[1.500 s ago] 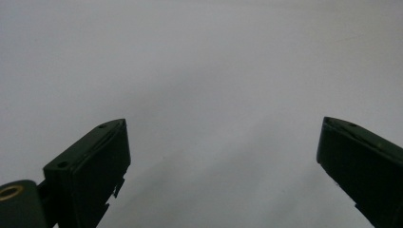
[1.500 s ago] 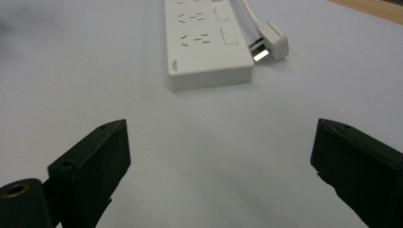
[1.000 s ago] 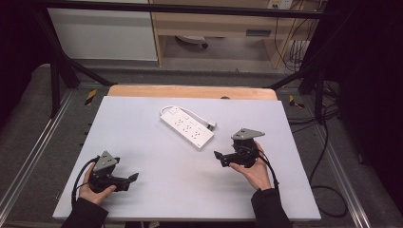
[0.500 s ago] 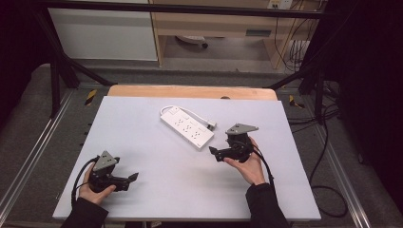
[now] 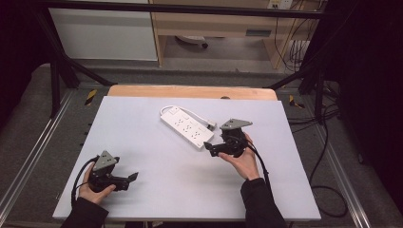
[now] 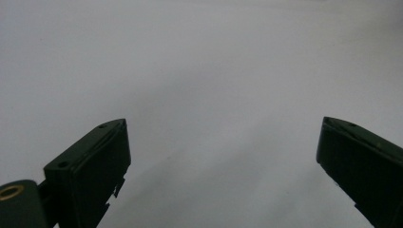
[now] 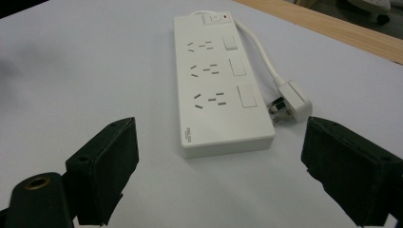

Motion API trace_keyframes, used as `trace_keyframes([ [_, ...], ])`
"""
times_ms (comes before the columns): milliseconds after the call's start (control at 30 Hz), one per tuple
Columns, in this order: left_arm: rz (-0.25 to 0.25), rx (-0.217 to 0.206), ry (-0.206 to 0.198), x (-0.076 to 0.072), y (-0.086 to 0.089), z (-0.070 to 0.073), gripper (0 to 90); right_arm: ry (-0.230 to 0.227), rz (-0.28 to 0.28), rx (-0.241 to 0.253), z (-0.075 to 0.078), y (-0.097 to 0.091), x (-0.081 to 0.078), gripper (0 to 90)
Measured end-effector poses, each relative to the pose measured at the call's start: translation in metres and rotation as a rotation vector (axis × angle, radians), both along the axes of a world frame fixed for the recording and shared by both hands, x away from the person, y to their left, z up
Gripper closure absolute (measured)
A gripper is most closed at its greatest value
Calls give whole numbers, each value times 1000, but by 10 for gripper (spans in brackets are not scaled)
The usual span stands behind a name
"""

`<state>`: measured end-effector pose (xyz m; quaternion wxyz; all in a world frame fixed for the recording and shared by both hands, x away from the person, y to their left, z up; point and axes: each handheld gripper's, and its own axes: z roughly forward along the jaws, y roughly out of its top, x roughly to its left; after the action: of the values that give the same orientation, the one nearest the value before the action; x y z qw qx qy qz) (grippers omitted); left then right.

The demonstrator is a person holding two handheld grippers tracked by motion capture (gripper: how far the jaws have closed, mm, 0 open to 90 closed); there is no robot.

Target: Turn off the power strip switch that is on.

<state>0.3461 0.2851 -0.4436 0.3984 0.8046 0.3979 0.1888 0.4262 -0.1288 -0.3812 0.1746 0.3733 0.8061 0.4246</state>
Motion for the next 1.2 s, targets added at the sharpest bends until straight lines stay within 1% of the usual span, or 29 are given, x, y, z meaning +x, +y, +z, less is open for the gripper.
trace_keyframes([
  [267,0,4,-3,0,0,0,36,-2,-5,3,3,7,7,142],
  [400,0,3,-1,0,0,0,37,-9,-1,1,5,11,10,161],
  [500,-2,1,-2,0,0,0,37,-12,-10,8,5,14,13,186],
  [533,-2,3,-2,0,0,0,37,-14,-9,8,4,16,14,208],
  [633,-2,4,-3,0,0,0,37,-16,-9,13,4,18,17,228],
  [667,-2,3,-2,0,0,0,37,-16,-7,20,3,20,18,251],
  [800,-1,4,-3,0,1,0,37,-15,-4,17,0,25,23,297],
  [833,-1,3,-2,0,1,0,37,-15,-4,17,0,25,23,297],
  [900,-1,3,-4,0,2,0,37,-14,2,18,-1,29,25,329],
  [933,-1,2,-3,0,1,0,37,-14,2,18,-1,29,25,329],
  [1033,-2,3,-3,0,1,0,37,-23,-2,25,-2,34,29,382],
  [1167,-1,3,-3,0,2,0,38,-20,-1,27,-4,36,33,412],
  [1200,-1,2,-2,0,2,0,38,-18,2,32,-4,37,35,435],
])
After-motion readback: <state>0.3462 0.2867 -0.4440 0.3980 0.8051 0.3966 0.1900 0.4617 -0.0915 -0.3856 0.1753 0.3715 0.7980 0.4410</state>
